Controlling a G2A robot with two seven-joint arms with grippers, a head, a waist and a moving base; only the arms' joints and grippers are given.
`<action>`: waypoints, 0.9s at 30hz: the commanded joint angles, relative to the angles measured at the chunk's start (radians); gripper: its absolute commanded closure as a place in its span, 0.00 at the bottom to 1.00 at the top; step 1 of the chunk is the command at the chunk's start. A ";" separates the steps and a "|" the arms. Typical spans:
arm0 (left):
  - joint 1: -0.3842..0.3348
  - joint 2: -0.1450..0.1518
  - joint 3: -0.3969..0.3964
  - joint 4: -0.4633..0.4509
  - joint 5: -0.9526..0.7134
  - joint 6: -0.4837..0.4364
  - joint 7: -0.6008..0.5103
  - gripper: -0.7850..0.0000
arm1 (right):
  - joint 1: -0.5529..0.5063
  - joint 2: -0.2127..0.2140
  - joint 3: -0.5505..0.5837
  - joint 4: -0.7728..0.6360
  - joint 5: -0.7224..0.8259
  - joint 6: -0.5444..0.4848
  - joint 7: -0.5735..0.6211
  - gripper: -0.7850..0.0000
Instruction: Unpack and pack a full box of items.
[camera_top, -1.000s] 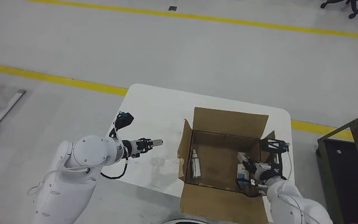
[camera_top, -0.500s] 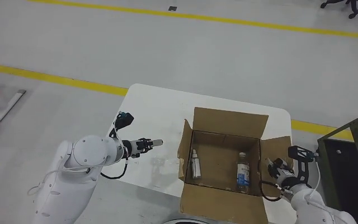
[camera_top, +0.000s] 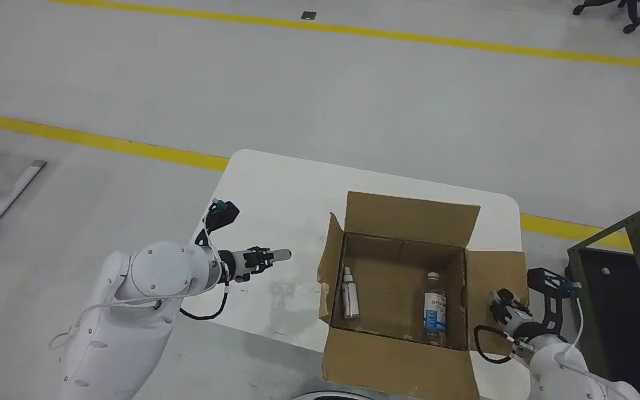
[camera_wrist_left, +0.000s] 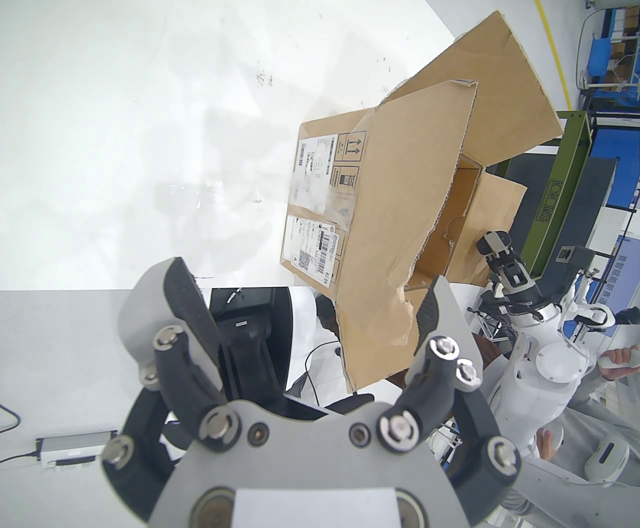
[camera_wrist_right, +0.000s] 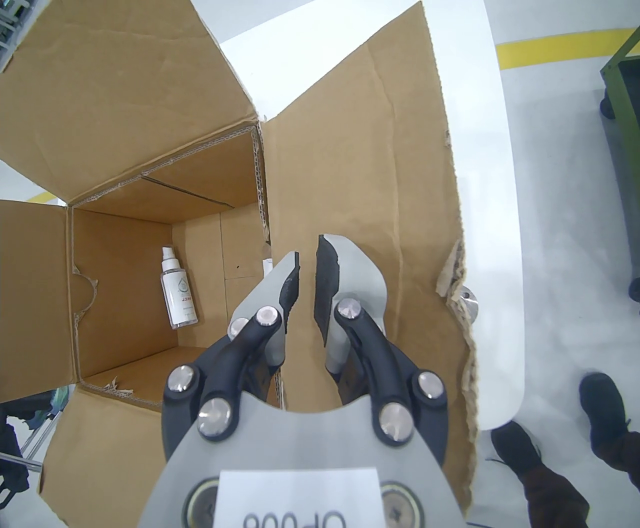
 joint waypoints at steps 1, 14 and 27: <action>0.000 0.000 0.000 0.000 0.000 0.000 0.000 0.00 | 0.000 0.000 0.003 0.001 -0.002 -0.002 0.000 1.00; 0.000 0.000 0.000 0.000 0.000 0.000 0.000 0.00 | -0.134 -0.012 0.222 -0.136 0.083 -0.066 -0.067 0.87; 0.000 0.000 0.000 0.000 0.000 0.000 0.000 0.00 | -0.291 -0.010 0.392 -0.072 -0.175 -0.246 0.052 1.00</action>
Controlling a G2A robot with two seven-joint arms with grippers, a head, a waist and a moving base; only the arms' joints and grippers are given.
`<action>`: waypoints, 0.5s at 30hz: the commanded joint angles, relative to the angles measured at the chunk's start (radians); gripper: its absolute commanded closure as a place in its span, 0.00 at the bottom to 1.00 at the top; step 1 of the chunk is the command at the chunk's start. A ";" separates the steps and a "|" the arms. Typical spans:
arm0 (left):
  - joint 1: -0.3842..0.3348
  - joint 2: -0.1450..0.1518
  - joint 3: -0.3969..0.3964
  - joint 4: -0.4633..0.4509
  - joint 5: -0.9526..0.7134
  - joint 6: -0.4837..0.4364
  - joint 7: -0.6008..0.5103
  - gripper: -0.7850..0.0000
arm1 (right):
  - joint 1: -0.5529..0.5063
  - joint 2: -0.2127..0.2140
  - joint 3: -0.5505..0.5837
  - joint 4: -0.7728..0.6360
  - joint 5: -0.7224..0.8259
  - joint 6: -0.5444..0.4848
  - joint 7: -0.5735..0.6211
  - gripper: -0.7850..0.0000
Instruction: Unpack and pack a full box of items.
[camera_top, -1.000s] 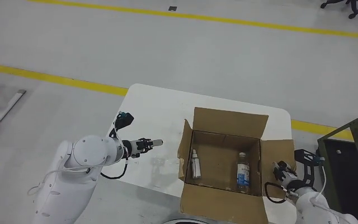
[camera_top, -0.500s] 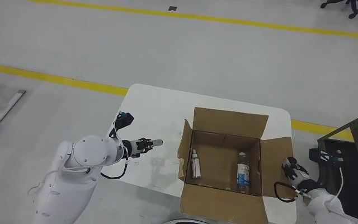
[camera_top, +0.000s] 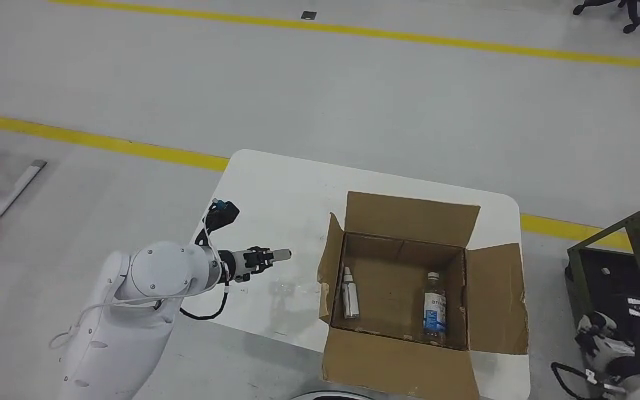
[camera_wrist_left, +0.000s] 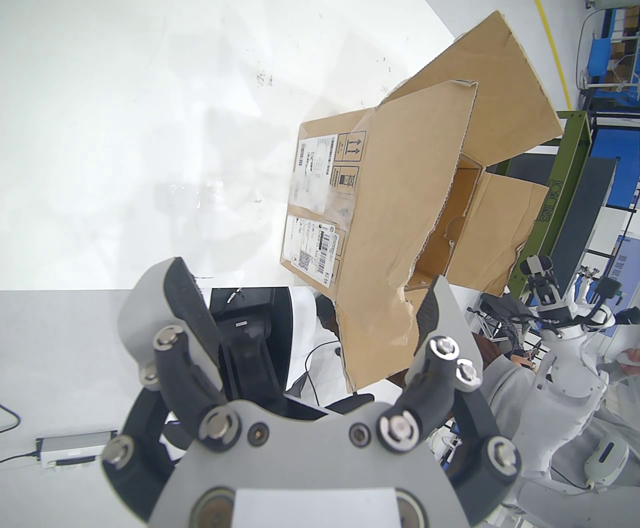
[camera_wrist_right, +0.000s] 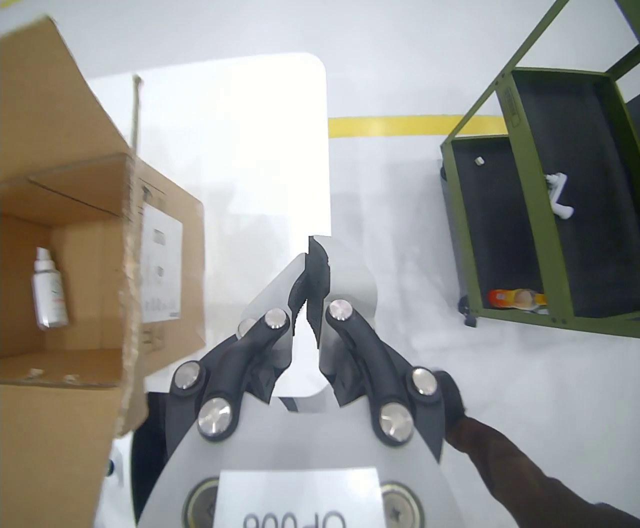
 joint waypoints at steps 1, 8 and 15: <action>0.000 0.000 0.000 0.000 0.000 0.000 0.000 0.00 | 0.000 0.002 -0.003 0.029 -0.028 -0.032 0.017 1.00; 0.000 0.000 0.000 0.000 0.000 0.000 0.000 0.00 | 0.044 0.014 -0.084 0.106 -0.213 -0.085 0.100 1.00; 0.000 0.000 0.000 0.000 0.000 0.000 0.000 0.00 | 0.044 0.014 -0.084 0.106 -0.213 -0.085 0.100 1.00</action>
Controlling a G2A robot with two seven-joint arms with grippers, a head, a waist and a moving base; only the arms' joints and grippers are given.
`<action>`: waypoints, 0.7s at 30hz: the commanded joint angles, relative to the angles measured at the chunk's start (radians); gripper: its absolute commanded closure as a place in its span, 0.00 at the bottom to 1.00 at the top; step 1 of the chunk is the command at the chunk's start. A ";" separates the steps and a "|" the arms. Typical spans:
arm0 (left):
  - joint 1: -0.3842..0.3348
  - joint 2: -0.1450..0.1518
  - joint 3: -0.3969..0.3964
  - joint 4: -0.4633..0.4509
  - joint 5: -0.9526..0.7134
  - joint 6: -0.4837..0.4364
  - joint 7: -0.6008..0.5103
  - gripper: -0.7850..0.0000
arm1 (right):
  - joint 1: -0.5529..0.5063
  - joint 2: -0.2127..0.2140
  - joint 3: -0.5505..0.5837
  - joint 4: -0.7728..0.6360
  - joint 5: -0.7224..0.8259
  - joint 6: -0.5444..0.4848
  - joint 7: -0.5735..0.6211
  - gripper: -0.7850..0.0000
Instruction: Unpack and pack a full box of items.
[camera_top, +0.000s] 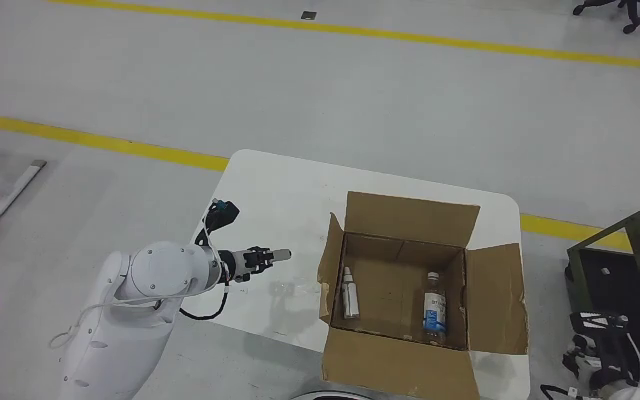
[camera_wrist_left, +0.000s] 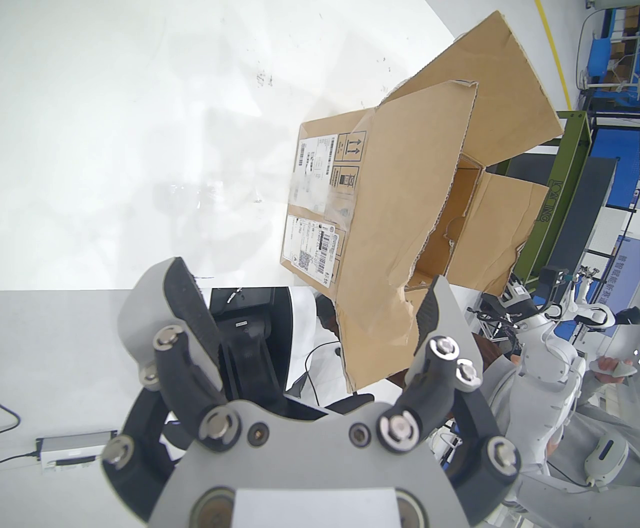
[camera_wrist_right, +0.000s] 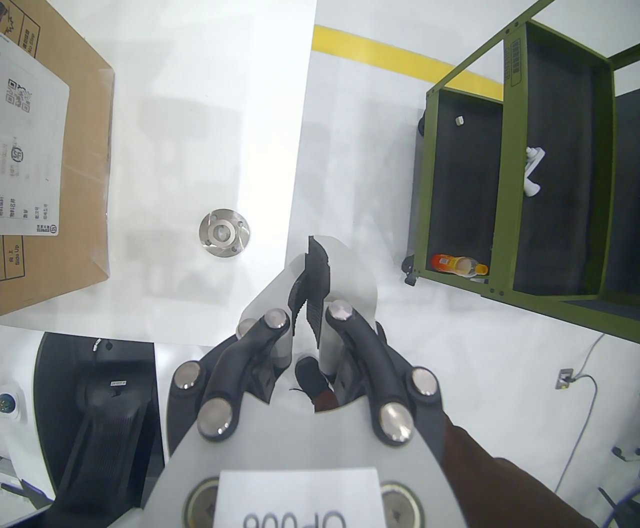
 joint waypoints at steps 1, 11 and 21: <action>0.000 0.000 0.000 0.000 0.000 0.000 0.000 0.00 | 0.000 0.000 0.000 0.000 0.000 0.000 0.000 1.00; 0.000 0.000 0.000 0.000 0.000 0.000 0.000 0.00 | 0.145 0.014 -0.041 0.100 0.004 -0.051 0.135 1.00; 0.000 0.000 0.000 0.000 0.000 0.000 0.000 0.00 | 0.399 0.039 -0.168 0.318 -0.017 -0.162 0.298 0.94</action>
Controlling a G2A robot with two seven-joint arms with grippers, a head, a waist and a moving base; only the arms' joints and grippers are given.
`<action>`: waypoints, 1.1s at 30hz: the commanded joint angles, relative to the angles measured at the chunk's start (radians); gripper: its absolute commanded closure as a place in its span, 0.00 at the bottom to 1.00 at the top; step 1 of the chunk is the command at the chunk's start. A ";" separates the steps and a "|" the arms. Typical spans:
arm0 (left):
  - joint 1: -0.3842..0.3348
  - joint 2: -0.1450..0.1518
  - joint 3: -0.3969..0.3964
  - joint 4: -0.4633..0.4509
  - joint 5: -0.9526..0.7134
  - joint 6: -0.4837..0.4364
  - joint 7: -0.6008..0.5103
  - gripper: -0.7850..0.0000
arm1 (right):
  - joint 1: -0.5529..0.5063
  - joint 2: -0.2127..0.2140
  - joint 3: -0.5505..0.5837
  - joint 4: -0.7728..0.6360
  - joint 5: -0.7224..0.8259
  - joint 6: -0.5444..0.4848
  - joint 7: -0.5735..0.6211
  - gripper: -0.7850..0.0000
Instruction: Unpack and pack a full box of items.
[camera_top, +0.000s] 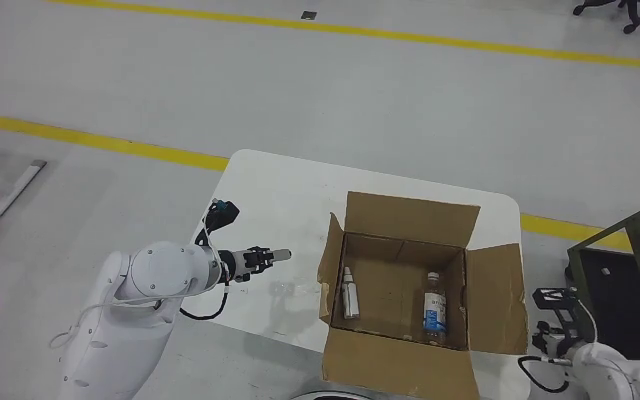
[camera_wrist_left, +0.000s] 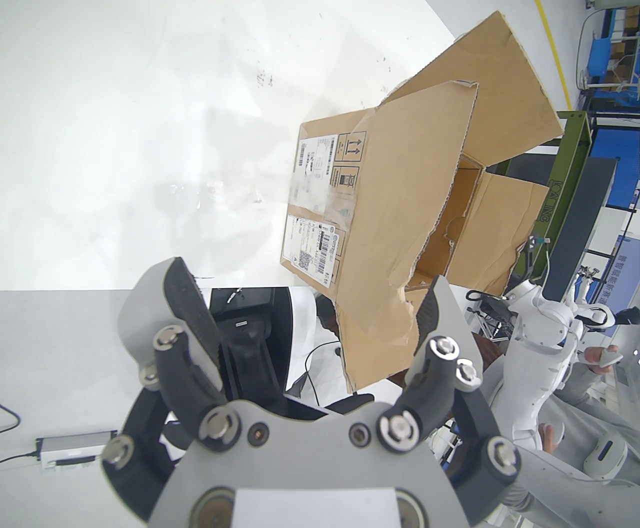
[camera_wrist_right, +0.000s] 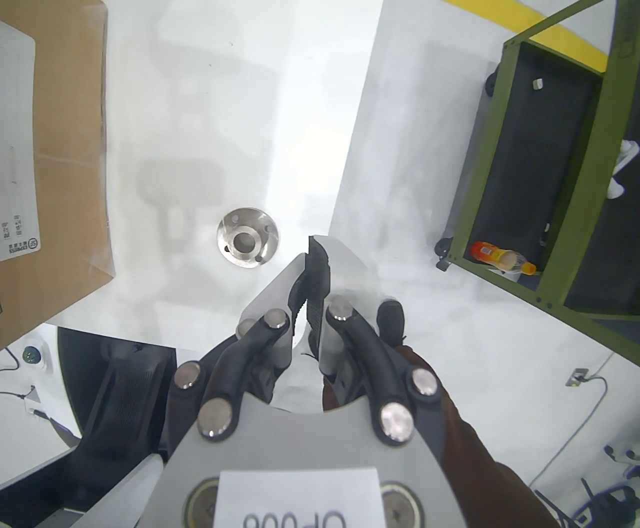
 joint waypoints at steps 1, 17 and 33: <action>0.000 0.000 0.000 0.000 0.000 0.000 0.000 0.00 | 0.030 0.002 -0.025 0.033 -0.018 -0.014 0.019 0.92; 0.000 0.000 0.000 0.000 0.000 0.000 0.000 0.00 | 0.099 0.011 -0.097 0.128 0.002 -0.076 0.055 0.70; 0.000 0.000 0.000 0.000 0.000 0.000 0.000 0.00 | 0.132 0.018 -0.146 0.193 0.011 -0.085 0.062 0.58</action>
